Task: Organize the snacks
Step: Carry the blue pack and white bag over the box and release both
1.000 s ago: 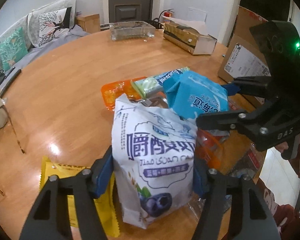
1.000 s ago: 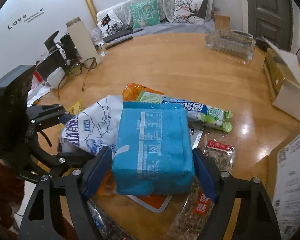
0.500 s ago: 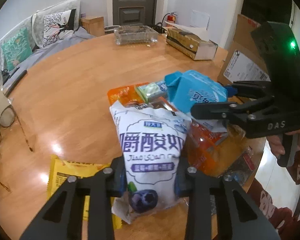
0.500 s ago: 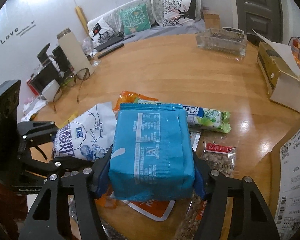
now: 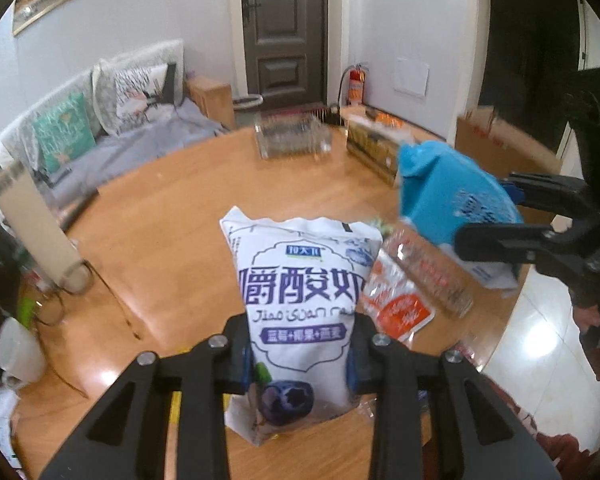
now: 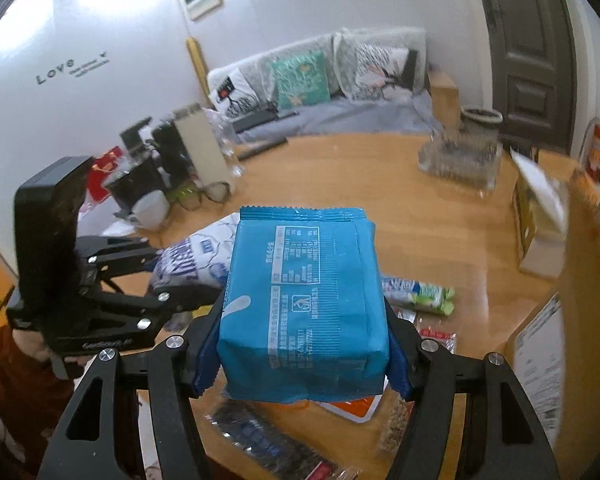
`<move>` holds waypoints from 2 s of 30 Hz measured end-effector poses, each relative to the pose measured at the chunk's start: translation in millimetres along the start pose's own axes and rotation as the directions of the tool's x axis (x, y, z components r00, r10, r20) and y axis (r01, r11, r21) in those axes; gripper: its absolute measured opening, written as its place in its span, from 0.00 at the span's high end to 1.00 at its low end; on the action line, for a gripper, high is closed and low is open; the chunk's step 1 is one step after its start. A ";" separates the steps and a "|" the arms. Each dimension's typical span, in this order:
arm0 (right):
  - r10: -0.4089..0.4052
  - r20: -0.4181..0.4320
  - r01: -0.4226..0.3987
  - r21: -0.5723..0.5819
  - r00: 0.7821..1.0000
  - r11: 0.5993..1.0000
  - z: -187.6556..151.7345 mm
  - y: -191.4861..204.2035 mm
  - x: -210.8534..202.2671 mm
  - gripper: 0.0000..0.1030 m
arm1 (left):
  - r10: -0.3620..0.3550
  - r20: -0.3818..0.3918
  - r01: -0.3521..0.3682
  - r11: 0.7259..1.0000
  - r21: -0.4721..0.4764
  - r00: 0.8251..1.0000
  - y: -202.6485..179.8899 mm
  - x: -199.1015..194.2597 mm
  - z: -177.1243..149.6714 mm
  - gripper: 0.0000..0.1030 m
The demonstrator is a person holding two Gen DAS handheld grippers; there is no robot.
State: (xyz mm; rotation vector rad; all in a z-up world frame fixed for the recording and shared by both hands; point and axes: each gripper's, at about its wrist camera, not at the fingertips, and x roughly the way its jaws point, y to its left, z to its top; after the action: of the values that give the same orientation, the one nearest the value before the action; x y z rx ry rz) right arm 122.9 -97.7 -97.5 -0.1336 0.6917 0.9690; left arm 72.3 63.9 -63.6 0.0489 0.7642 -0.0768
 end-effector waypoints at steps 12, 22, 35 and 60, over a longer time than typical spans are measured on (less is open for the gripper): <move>-0.068 0.202 0.070 -0.007 0.977 0.997 29.1 2.7 -136.1 0.39 | -0.043 0.167 0.026 0.994 0.104 0.985 -66.3 -79.5 82.2 0.71; -0.259 0.235 0.237 0.118 0.937 0.964 8.9 -60.0 -220.0 0.39 | -0.194 0.160 0.159 0.965 0.211 0.968 -156.0 -66.8 139.3 0.71; -0.365 0.100 0.322 0.299 0.926 0.899 -38.2 -163.0 -234.7 0.39 | -0.230 -0.023 0.228 0.936 0.269 0.973 -248.6 20.0 168.5 0.71; -0.247 0.034 0.224 0.320 0.968 0.921 -15.5 -212.8 -167.3 0.37 | -0.187 -0.003 0.180 0.943 0.280 0.982 -218.9 55.9 176.1 0.19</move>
State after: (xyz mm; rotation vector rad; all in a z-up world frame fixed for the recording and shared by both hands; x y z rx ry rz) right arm 222.2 -345.7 -51.2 0.0981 0.7342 0.6198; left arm 214.9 -169.7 21.0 0.2455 0.7281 -0.3628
